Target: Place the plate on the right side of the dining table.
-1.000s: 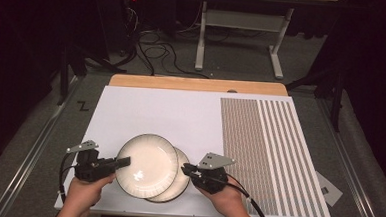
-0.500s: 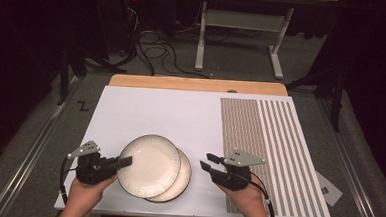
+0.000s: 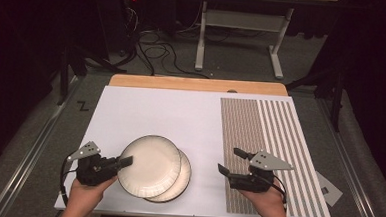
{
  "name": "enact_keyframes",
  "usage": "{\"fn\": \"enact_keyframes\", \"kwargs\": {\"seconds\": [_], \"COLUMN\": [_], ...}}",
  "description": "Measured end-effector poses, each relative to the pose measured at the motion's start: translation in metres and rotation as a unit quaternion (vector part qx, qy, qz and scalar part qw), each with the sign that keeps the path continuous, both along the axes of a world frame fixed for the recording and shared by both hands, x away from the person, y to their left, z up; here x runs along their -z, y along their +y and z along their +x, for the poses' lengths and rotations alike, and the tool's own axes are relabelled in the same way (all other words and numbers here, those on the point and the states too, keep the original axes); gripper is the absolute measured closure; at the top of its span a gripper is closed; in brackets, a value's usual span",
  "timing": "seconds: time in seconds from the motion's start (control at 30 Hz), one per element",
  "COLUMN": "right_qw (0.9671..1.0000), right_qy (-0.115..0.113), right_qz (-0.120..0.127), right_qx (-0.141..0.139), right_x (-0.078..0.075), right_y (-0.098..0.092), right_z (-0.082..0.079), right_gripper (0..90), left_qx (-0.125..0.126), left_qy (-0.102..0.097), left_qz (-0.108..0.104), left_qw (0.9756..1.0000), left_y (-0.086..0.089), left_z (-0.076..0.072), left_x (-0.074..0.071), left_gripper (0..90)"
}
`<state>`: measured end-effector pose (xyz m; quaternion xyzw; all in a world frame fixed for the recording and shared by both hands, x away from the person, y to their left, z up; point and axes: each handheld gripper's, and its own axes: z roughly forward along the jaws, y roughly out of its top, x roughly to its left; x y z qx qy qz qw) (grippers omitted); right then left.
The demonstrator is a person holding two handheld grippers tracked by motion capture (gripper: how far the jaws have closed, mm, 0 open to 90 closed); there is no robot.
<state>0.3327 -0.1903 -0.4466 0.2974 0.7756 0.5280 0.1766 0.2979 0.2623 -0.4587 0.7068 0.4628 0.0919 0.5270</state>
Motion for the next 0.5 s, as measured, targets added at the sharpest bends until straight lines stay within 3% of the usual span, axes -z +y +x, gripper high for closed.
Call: {"fn": "enact_keyframes", "kwargs": {"seconds": [0.27,0.5], "right_qw": [0.9996,0.9995], "right_qy": [0.001,0.001], "right_qz": [0.008,0.008], "right_qx": [0.026,0.031], "right_x": [0.001,0.006], "right_y": [-0.022,-0.039], "right_z": [-0.007,-0.017], "right_gripper": [0.7,0.2], "left_qx": [0.001,0.003], "left_qy": [-0.007,-0.009], "left_qz": [0.003,0.002], "left_qw": [1.0000,1.0000], "left_y": [0.000,0.000], "left_z": [-0.001,-0.001], "left_x": [0.000,0.000], "left_gripper": [79.8,79.8]}}
